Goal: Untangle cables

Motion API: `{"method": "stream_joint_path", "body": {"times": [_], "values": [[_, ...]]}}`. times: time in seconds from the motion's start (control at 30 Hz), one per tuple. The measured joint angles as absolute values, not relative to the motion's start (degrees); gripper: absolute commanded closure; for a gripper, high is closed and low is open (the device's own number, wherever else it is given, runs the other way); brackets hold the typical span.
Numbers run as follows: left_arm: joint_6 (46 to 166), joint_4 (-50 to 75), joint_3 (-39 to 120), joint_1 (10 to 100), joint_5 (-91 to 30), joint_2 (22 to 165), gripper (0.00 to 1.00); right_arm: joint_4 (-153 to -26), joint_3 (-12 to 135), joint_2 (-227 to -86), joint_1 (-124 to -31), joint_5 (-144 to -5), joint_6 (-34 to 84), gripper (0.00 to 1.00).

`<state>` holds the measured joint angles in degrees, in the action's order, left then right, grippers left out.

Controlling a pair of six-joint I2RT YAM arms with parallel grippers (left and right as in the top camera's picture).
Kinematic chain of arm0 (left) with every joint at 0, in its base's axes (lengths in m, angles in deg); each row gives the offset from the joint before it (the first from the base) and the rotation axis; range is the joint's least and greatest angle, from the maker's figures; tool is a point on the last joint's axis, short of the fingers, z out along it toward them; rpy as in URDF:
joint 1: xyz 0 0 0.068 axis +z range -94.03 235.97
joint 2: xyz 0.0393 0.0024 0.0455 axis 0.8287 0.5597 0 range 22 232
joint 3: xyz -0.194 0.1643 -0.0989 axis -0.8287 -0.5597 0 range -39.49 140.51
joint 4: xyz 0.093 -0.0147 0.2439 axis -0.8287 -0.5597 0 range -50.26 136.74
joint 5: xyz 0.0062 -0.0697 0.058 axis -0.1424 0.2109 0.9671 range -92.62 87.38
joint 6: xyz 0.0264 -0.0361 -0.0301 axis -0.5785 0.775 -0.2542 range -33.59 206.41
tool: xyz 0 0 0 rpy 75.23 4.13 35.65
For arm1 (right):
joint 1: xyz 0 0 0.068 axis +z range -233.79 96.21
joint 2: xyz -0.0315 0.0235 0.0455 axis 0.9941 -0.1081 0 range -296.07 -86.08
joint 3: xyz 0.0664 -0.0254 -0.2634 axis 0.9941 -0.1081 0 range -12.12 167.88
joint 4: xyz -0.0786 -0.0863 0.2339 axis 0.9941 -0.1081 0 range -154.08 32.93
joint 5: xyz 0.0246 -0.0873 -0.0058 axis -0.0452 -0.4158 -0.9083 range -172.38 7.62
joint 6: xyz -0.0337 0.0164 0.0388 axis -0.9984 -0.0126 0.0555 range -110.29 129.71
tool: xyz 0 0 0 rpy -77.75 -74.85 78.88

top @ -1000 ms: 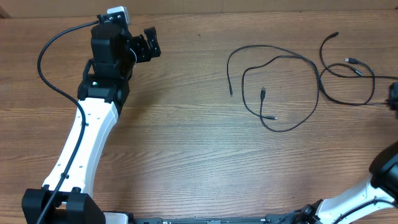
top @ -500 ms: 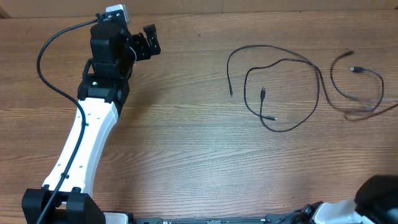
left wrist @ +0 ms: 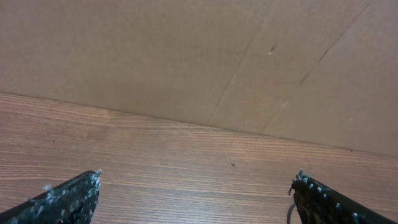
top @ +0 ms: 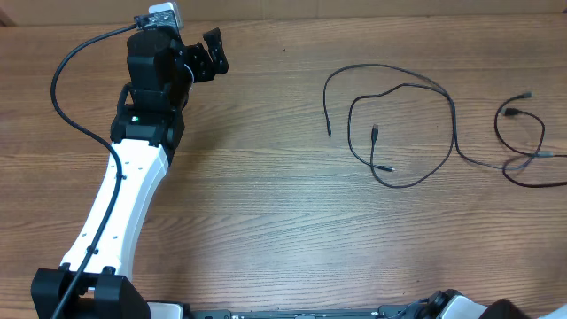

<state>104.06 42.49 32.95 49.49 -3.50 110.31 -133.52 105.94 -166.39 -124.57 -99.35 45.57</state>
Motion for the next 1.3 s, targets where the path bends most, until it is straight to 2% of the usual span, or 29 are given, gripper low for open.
{"method": "stream_joint_path", "body": {"times": [0.33, 0.57, 0.83, 1.3], "values": [[104.08, 42.49, 32.95, 49.49, -3.52, 110.31, 0.00, -138.11, 105.96, -165.01, -124.57, -107.96, 44.39, 0.96], [104.08, 42.47, 32.95, 49.49, -3.55, 110.31, 0.00, -146.55, 105.96, -164.99, -125.07, -118.19, 45.41, 0.96], [104.08, 42.47, 32.95, 49.49, -3.57, 110.31, 0.00, -147.40, 106.02, -167.68, -133.57, -119.31, 46.79, 0.96], [104.08, 42.43, 32.95, 49.49, -3.74, 110.31, 0.00, -147.42, 106.07, -186.47, -146.86, -114.58, 47.01, 0.96]]}}
